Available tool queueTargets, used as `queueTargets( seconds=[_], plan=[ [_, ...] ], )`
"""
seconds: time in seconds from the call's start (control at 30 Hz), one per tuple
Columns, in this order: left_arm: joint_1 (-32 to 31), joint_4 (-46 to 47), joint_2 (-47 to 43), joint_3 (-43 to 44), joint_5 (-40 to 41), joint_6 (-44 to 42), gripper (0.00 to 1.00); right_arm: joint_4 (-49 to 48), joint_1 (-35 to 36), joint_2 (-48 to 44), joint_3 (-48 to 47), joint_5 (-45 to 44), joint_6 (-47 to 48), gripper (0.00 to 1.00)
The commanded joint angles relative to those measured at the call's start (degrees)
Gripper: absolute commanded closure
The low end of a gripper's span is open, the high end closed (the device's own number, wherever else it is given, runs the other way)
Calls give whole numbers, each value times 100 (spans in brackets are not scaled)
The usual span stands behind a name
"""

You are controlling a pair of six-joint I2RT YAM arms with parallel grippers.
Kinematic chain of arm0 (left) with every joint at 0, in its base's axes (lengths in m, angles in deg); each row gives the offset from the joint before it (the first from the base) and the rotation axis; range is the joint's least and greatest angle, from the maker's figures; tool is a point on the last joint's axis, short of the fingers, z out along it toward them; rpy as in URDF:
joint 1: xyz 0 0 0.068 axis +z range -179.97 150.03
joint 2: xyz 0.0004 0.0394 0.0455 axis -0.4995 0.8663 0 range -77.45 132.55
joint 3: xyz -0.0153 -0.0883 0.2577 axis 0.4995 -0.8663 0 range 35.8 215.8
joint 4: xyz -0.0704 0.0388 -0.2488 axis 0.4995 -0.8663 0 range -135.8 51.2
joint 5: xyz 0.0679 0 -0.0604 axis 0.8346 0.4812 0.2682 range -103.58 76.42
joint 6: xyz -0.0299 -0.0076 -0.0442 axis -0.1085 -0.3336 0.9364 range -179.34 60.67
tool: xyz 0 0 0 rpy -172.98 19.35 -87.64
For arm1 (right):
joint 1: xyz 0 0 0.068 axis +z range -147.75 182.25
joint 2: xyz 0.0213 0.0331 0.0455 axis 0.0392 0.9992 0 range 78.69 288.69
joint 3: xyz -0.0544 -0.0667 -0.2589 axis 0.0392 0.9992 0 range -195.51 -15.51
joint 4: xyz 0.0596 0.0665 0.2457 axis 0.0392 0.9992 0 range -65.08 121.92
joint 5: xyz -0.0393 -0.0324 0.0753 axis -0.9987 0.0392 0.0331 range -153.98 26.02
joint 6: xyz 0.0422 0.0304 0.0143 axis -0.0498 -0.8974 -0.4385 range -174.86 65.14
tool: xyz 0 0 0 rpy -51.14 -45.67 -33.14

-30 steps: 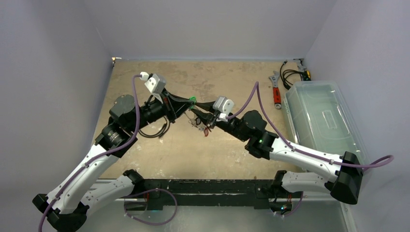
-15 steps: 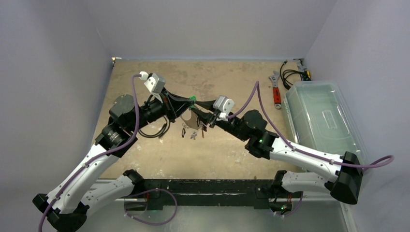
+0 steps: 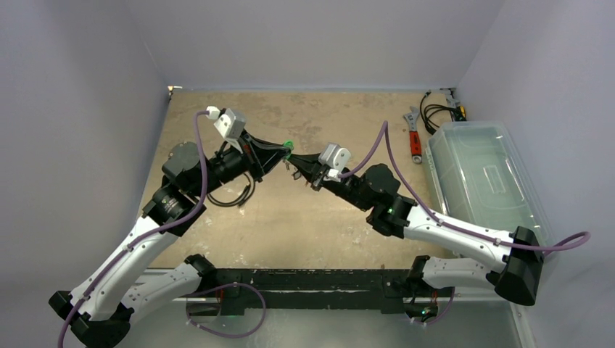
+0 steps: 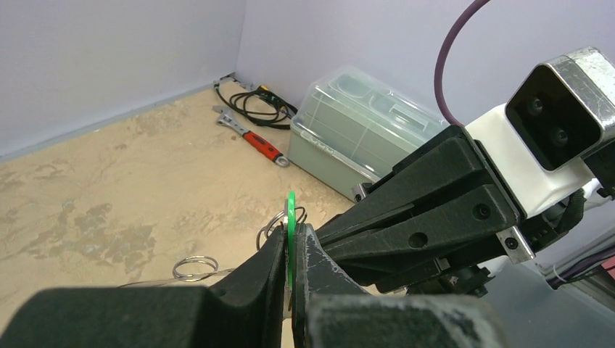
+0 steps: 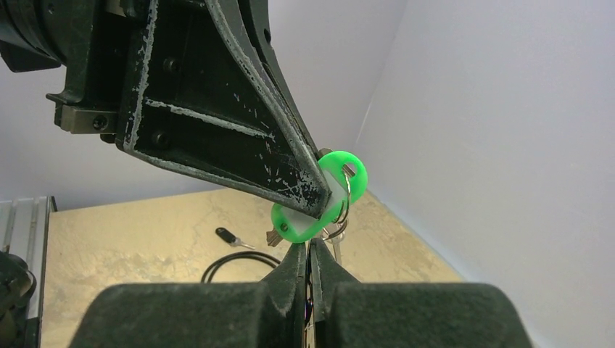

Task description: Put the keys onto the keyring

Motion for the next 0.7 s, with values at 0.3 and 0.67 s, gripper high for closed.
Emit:
queueTargets(
  seconds=[0.3, 0.67],
  plan=[
    [-22, -1260, -32, 955, 422, -1098, 100, -88, -7, -785, 338, 674, 631, 100],
    [-20, -1438, 191, 1234, 334, -1286, 100, 180, 17, -1014, 485, 1449, 761, 100]
  ],
)
